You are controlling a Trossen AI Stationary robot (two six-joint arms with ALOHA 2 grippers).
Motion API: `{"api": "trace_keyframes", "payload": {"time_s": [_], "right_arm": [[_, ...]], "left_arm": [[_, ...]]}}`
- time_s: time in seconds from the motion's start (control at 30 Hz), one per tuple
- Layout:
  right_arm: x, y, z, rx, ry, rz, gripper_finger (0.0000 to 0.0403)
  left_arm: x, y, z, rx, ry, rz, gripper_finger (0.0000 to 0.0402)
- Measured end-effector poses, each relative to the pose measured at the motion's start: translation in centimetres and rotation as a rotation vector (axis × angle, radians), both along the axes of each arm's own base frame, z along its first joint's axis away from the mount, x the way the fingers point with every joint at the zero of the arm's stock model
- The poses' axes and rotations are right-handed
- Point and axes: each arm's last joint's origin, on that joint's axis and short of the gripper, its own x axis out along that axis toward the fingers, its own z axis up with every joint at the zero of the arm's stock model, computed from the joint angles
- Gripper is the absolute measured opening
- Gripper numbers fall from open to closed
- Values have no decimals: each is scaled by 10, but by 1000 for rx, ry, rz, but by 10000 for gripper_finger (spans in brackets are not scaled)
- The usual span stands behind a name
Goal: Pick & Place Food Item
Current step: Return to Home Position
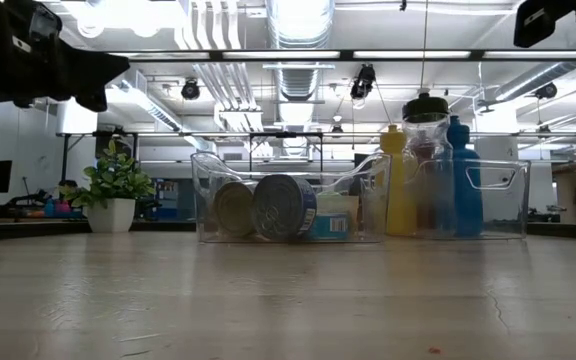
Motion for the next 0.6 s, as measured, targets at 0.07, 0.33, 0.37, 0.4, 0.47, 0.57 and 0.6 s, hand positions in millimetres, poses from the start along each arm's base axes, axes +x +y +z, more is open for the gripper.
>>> {"api": "trace_keyframes", "payload": {"time_s": [0.07,0.33,0.37,0.4,0.47,0.57,0.6], "right_arm": [[-5,-2,1,5,-25,-2,8],[-9,-3,1,-28,-40,-11,8],[-9,-3,1,-27,-42,-10,8],[-9,-3,1,-26,-46,-8,8],[-8,-3,-2,-17,-42,-7,8],[-3,-1,-13,-1,-6,0,8],[-1,0,-18,4,8,1,8]], "left_arm": [[0,0,-1,-1,9,0,6],[1,0,-13,-18,131,0,6],[2,0,-13,-18,131,0,6],[2,0,-12,-18,130,0,6],[2,0,-12,-18,130,0,6],[2,0,-12,-19,130,1,6],[2,0,-12,-19,130,1,6]]}}
